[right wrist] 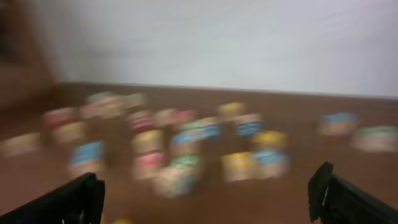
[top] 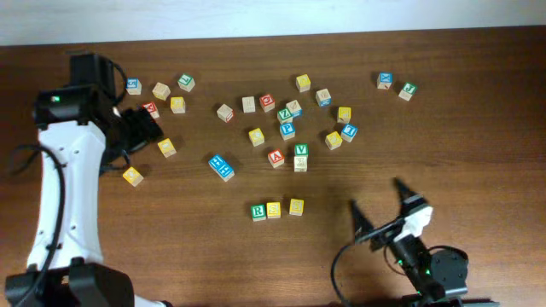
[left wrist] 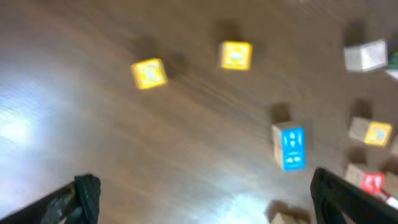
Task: Spell out RSS
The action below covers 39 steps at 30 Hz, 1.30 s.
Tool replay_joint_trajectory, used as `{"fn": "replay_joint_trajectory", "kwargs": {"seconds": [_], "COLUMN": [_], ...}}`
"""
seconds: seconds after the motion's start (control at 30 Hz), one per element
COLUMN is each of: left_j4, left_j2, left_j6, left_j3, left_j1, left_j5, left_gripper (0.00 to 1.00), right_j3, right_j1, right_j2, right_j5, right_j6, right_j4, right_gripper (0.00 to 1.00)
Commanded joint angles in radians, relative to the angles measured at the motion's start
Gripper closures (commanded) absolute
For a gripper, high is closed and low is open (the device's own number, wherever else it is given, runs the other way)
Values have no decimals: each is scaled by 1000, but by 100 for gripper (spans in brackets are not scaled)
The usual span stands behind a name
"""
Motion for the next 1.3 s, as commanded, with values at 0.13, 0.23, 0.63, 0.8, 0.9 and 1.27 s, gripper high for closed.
{"fn": "replay_joint_trajectory", "kwargs": {"seconds": [0.13,0.23,0.63,0.8,0.9,1.27], "left_j4": [51,51,43,26,6,164], "left_j2": [2,2,2,2,2,2], "left_j6": [60,59,59,60,68,92], "left_j3": [-95,-95,-95,-98,-108,-396], "left_j1": [-4,-4,-4,-4,-4,-160], "left_j5": [111,111,129,129,129,155], "left_gripper": [1,1,6,50,51,100], "right_j3": [-4,69,863,1159,1234,1233], "right_j1": [-5,-5,-6,-5,-5,102], "right_j2": [-7,-4,508,813,1015,1502], "right_j5": [-374,-312,-318,-54,-149,-77], "right_j6": [291,341,-62,-154,-153,-41], "right_j4": [432,535,-300,-909,-1085,-1183], "right_gripper": [2,2,2,2,2,93]}}
